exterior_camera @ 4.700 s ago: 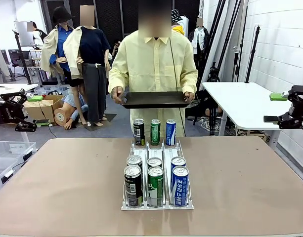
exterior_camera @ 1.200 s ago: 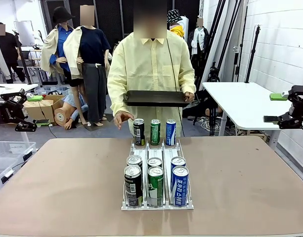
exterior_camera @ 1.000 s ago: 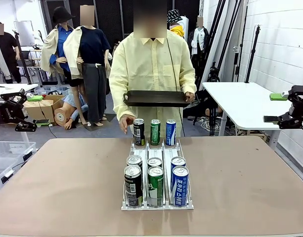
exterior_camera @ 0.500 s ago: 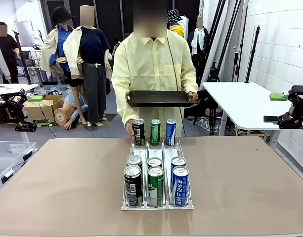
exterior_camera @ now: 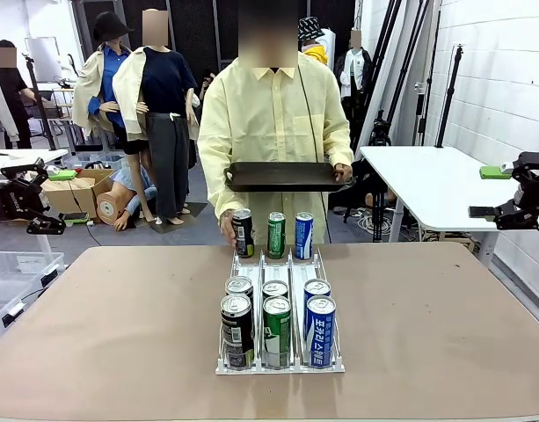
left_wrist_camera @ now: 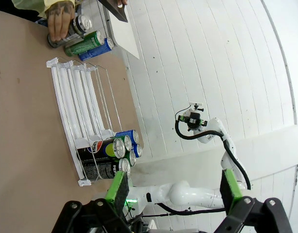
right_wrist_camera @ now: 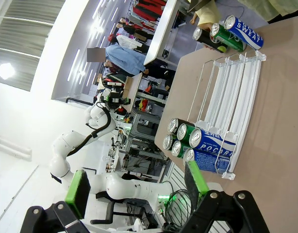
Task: Retrieve and hand over the desired beverage to the person.
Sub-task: Pick up a can of the same type that the person held from the Automatic Can Dispenser.
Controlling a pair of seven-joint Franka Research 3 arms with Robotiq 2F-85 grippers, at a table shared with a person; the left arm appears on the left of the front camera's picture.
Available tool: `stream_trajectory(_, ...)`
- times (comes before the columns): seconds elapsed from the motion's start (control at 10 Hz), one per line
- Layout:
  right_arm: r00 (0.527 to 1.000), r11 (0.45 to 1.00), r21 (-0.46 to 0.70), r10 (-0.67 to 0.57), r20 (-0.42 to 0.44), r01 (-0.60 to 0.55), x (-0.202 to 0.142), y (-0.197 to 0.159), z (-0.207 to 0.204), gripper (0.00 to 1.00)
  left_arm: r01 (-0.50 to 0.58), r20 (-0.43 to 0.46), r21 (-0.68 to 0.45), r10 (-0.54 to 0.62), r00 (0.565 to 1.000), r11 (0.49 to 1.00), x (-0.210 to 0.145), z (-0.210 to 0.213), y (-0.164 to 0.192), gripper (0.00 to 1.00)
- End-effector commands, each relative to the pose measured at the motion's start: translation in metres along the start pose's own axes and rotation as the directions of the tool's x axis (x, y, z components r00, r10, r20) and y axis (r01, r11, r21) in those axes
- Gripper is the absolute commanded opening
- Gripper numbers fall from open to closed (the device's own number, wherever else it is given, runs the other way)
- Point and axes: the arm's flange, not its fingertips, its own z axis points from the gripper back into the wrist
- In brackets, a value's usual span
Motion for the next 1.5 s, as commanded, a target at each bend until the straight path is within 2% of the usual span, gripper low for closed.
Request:
stream_trajectory(0.0,1.0,1.0,0.007,-0.009,-0.003,0.009,-0.0001,0.0005,0.0002,1.0,-0.007,0.003,-0.002,0.007,1.0,1.0,0.0,0.0011,-0.0015,1.0)
stream_trajectory(1.4,1.0,1.0,0.007,-0.009,-0.003,0.009,-0.0001,0.0005,0.0002,1.0,-0.007,0.003,-0.002,0.007,1.0,1.0,0.0,0.0011,-0.0015,1.0)
